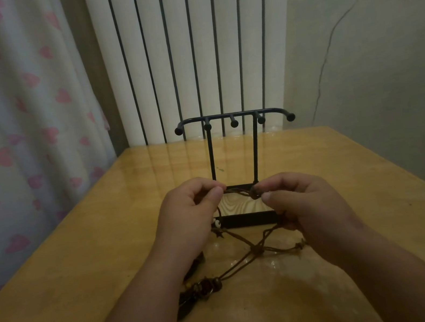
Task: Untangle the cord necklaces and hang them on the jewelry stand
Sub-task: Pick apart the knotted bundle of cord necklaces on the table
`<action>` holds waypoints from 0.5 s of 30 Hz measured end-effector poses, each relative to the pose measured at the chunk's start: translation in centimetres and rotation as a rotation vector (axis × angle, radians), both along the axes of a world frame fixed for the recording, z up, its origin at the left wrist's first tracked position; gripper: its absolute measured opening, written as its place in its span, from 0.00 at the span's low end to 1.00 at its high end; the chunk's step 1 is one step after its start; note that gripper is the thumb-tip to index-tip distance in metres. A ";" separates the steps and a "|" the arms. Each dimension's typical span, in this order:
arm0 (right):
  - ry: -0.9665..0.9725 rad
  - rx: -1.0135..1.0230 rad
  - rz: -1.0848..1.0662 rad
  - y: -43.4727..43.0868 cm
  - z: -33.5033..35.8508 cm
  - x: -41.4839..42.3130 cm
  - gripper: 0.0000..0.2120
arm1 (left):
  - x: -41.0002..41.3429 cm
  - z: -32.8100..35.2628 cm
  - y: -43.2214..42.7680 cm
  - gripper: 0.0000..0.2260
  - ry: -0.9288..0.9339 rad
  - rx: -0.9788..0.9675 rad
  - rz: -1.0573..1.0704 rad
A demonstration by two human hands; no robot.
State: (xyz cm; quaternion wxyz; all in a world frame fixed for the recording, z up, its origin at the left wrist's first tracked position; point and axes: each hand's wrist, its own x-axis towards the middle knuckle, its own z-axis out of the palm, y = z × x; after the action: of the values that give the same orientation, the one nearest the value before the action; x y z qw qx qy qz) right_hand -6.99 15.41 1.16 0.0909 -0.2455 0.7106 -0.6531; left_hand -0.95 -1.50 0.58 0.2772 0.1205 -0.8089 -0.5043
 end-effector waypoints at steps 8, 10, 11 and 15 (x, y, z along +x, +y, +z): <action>0.082 -0.009 -0.001 -0.4 0.0 0.6 0.07 | 0.2 -0.1 0.0 0.05 0.048 -0.046 -0.030; 0.086 -0.008 -0.002 -0.5 0.0 0.7 0.07 | 0.3 0.0 0.2 0.04 0.052 -0.026 -0.139; 0.089 -0.012 0.000 -0.5 -0.1 0.7 0.07 | 0.4 0.0 0.3 0.04 0.046 -0.023 -0.186; 0.116 -0.015 0.021 -0.7 -0.2 0.8 0.08 | 0.4 -0.1 0.6 0.03 0.039 -0.050 -0.232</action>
State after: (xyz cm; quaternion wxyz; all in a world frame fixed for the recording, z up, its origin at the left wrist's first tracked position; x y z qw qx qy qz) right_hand -6.20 14.70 0.99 0.0546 -0.2909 0.7071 -0.6422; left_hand -0.51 -0.94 0.52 0.2354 0.0091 -0.8241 -0.5151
